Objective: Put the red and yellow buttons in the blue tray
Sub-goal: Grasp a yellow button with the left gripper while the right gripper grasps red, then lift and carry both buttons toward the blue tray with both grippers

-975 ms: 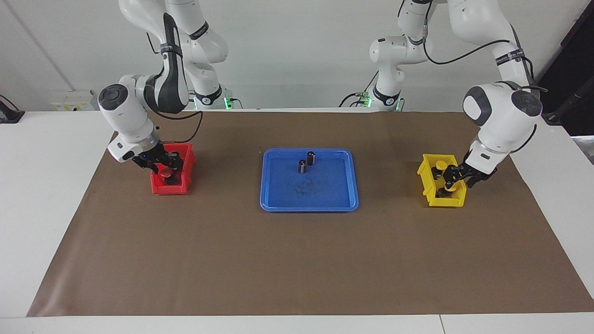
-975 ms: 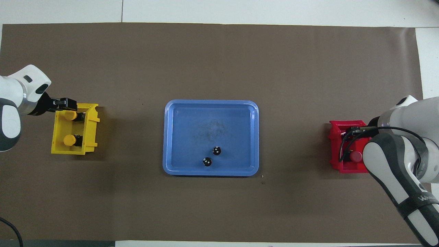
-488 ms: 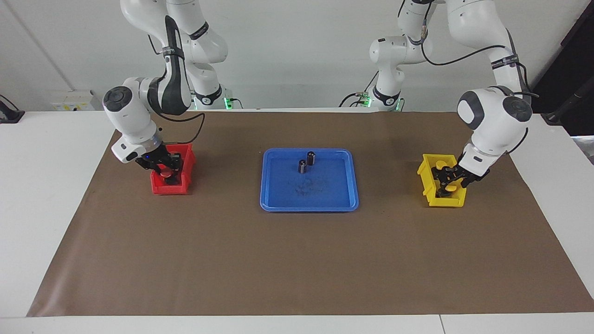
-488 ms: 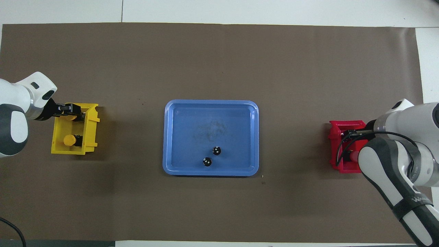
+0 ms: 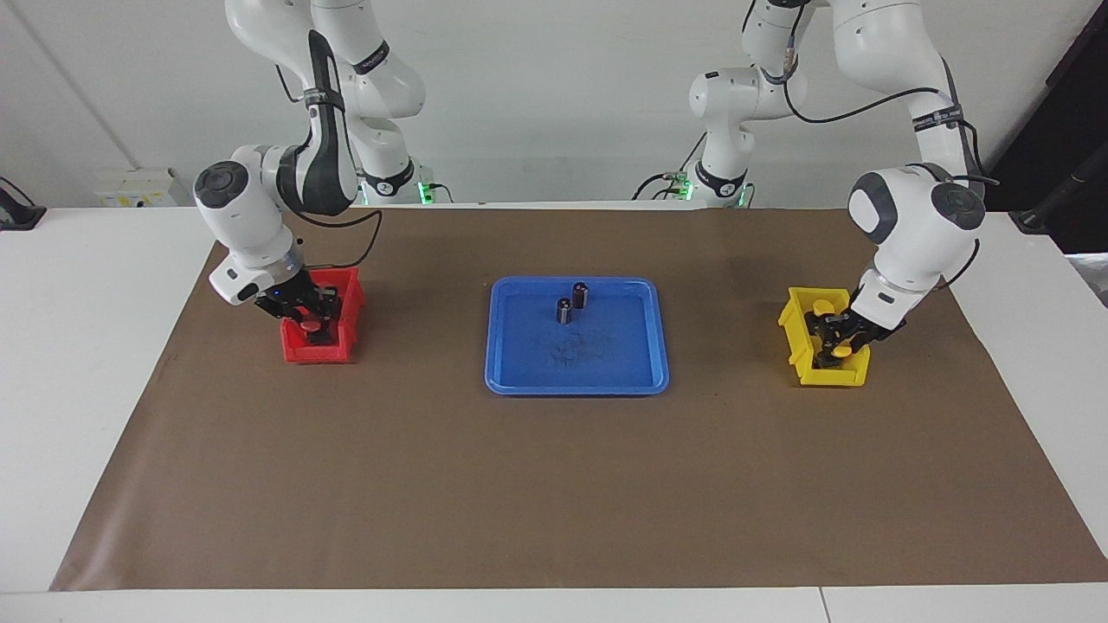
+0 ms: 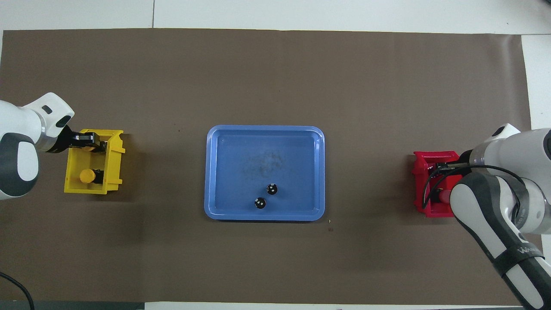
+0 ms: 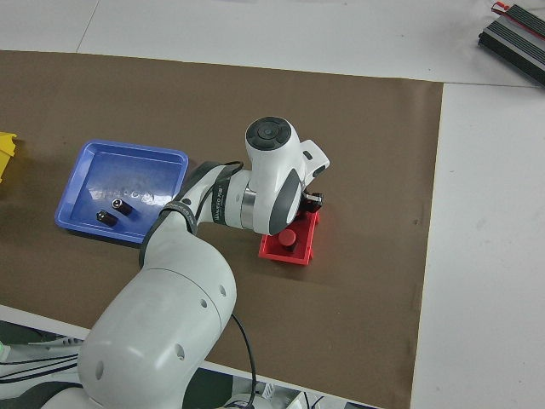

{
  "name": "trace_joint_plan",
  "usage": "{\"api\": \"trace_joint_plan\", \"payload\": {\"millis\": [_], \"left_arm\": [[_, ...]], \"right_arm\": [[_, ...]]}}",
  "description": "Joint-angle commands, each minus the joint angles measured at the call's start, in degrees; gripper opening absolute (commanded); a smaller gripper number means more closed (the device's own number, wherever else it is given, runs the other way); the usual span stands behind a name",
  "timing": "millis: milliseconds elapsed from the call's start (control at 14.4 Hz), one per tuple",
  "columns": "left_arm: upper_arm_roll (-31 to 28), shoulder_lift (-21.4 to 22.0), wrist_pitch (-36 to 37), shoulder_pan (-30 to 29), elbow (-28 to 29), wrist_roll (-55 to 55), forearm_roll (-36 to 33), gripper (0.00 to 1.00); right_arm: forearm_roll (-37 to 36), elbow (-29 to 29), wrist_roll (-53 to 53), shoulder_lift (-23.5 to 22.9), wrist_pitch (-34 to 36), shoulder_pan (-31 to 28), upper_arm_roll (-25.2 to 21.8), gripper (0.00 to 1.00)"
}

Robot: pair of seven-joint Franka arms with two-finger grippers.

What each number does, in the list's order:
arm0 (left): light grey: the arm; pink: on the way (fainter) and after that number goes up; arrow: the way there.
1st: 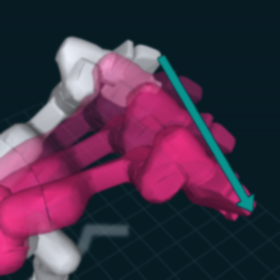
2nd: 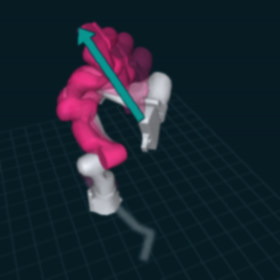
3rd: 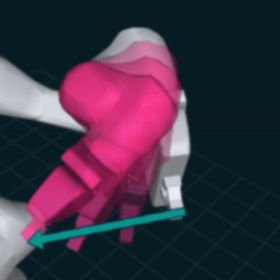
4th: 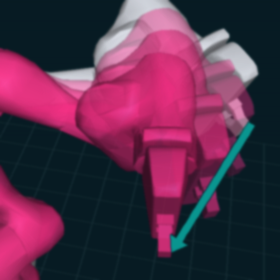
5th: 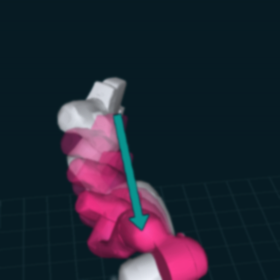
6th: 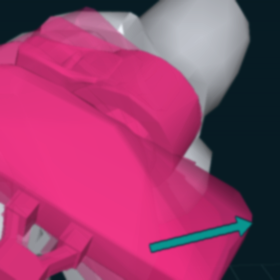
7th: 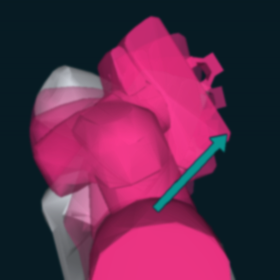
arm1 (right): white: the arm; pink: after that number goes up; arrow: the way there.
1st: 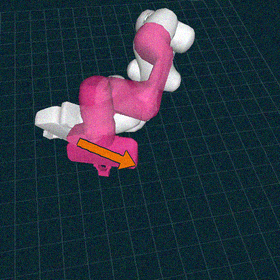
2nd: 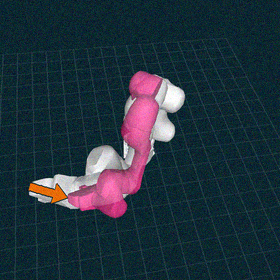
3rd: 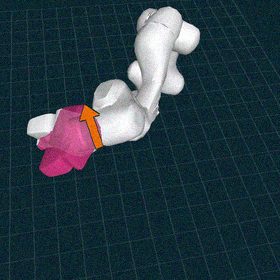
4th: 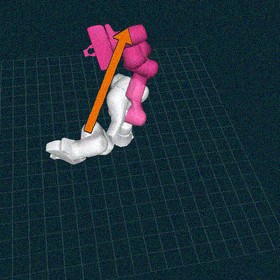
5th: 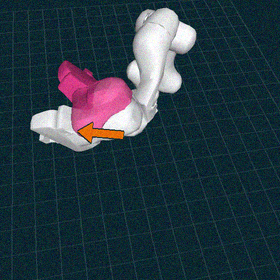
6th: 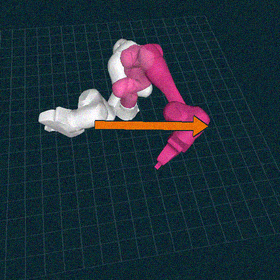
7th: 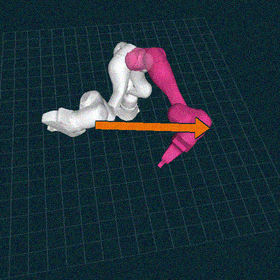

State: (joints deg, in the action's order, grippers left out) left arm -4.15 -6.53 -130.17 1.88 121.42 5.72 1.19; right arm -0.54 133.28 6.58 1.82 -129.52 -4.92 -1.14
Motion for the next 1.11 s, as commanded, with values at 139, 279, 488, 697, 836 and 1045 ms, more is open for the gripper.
{"api": "trace_joint_plan", "payload": {"millis": [139,279,488,697,836,1045], "left_arm": [[0.1,0.6,6.8,0.5,-6.1,-0.1,0.5,0.01],[-0.1,0.6,16.0,0.7,-13.7,0.0,0.2,0.01],[0.0,2.4,21.2,4.3,-17.4,-4.0,0.0,0.01],[0.2,2.7,21.3,14.0,-16.8,-17.3,0.0,0.01],[0.5,2.7,20.9,19.3,-16.6,-23.8,0.1,0.01],[0.6,2.0,18.6,24.3,-15.6,-29.5,0.7,0.01]], "right_arm": [[1.0,-19.9,0.9,-4.8,20.3,2.7,0.6,0.20],[1.3,-27.2,-3.4,-6.9,25.5,6.1,0.6,0.20],[3.2,-36.6,-15.1,-11.0,26.0,16.0,0.6,0.21],[5.8,-37.3,-30.6,-13.6,17.0,27.2,0.6,0.20],[5.8,-37.3,-36.9,-15.8,12.6,31.6,0.6,0.20],[5.5,-37.6,-40.1,-19.6,7.6,35.5,0.6,0.20]]}}
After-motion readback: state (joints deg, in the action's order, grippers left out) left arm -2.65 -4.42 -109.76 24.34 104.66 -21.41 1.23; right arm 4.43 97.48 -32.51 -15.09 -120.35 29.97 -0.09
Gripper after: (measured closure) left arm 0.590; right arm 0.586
